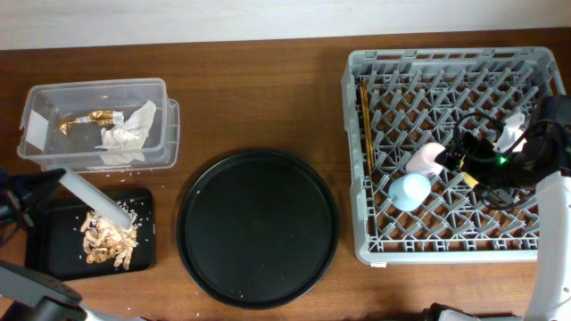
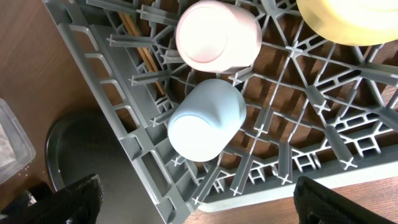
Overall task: Sort waste into correct bins and load items into the dishwasher rack
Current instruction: 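Lift the plate with the left gripper and tip scraps onto the small black tray, then carry the empty plate back and set it on the round black tray, then withdraw the left gripper to the left side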
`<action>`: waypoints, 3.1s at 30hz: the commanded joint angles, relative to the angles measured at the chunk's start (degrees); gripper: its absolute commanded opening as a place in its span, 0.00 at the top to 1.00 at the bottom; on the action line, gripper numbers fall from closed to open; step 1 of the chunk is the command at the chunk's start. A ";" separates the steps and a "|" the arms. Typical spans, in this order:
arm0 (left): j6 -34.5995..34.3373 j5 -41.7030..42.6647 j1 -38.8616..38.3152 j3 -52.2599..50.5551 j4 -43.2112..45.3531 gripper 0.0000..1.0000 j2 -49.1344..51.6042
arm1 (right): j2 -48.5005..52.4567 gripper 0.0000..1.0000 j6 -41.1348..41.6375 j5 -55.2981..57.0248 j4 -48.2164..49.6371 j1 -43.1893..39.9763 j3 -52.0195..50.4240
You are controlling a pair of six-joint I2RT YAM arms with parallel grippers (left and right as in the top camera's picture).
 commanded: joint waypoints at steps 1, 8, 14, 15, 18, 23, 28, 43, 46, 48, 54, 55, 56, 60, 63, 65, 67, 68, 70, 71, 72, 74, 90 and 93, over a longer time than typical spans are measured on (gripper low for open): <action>4.85 3.80 2.40 -2.43 -0.17 0.99 -2.05 | -0.87 0.01 -0.22 0.50 0.00 -0.22 0.44; 6.67 5.70 5.22 -9.22 -0.26 0.98 -2.05 | -0.87 0.01 -0.22 0.50 0.00 -0.22 0.44; 3.50 1.77 4.35 -10.54 -0.26 0.99 -6.51 | -0.87 0.01 -0.22 0.50 0.00 -0.22 0.44; 3.50 1.38 3.69 -10.58 -0.26 0.99 -8.90 | -0.87 0.01 -0.22 0.50 0.00 -0.22 0.44; 3.52 -4.04 0.11 -10.58 -0.24 0.99 -15.58 | -0.87 0.01 -0.22 0.50 0.00 -0.22 0.44; 3.50 -9.92 -17.81 -10.58 0.04 0.99 -23.78 | -0.87 0.01 -0.22 0.50 0.00 -0.22 0.44; -2.75 -12.41 -44.46 -12.57 7.23 0.99 -24.46 | -0.87 0.01 -0.22 0.50 0.00 -0.22 0.44; -46.71 -73.68 -100.41 -22.80 45.53 0.99 -16.11 | -0.87 0.01 -0.22 0.50 0.00 -0.22 0.44; -47.19 -74.95 -102.44 -22.80 45.27 0.99 -9.55 | -0.87 0.01 -0.22 0.50 0.00 -0.22 0.44; -47.15 -73.92 -102.66 -22.80 44.96 0.98 -7.17 | -0.87 0.01 -0.22 0.50 0.00 -0.22 0.44; -47.10 -72.85 -102.27 -22.25 44.57 0.75 -7.32 | -0.87 0.01 -0.22 0.50 0.00 -0.22 0.44; -47.10 -72.83 -102.12 -21.53 44.19 0.75 -7.43 | -0.87 0.01 -0.22 0.50 0.00 -0.22 0.44; -47.08 -72.89 -101.18 -19.61 41.97 0.75 -8.24 | -0.87 0.01 -0.22 0.50 0.00 -0.22 0.44; -47.10 -76.39 -94.60 -12.15 31.39 0.76 -13.25 | -0.87 0.01 -0.22 0.50 0.00 -0.22 0.44; -47.10 -76.50 -84.89 -7.87 25.83 0.76 -19.65 | -0.87 0.01 -0.22 0.50 0.00 -0.22 0.44; -47.10 -76.50 -76.46 -7.45 24.35 0.76 -24.57 | -0.87 0.01 -0.22 0.50 0.00 -0.22 0.44; -47.10 -76.50 -66.20 -7.45 22.56 0.75 -28.72 | -0.87 0.01 -0.22 0.50 0.00 -0.22 0.44; -47.12 -76.50 -59.04 -7.45 21.05 0.75 -30.40 | -0.87 0.01 -0.22 0.50 0.00 -0.22 0.44; -47.12 -76.46 -50.51 -7.89 20.48 0.75 -30.86 | -0.87 0.01 -0.22 0.50 0.00 -0.22 0.44; -47.15 -76.28 -47.82 -8.31 20.61 0.49 -30.62 | -0.87 0.01 -0.22 0.50 0.00 -0.22 0.44; -47.12 -76.28 -45.03 -8.72 20.57 0.28 -30.25 | -0.87 0.01 -0.22 0.50 0.00 -0.22 0.44; -47.10 -76.30 -39.98 -9.29 19.87 0.03 -29.00 | -0.87 0.01 -0.22 0.50 0.00 -0.22 0.44; -47.95 -75.95 -32.50 -9.29 19.89 0.01 -25.49 | -0.87 0.01 -0.22 0.50 0.00 -0.22 0.44; -47.98 -75.63 -32.50 -9.29 19.89 0.01 -25.51 | -0.87 0.01 -0.22 0.50 0.00 -0.22 0.44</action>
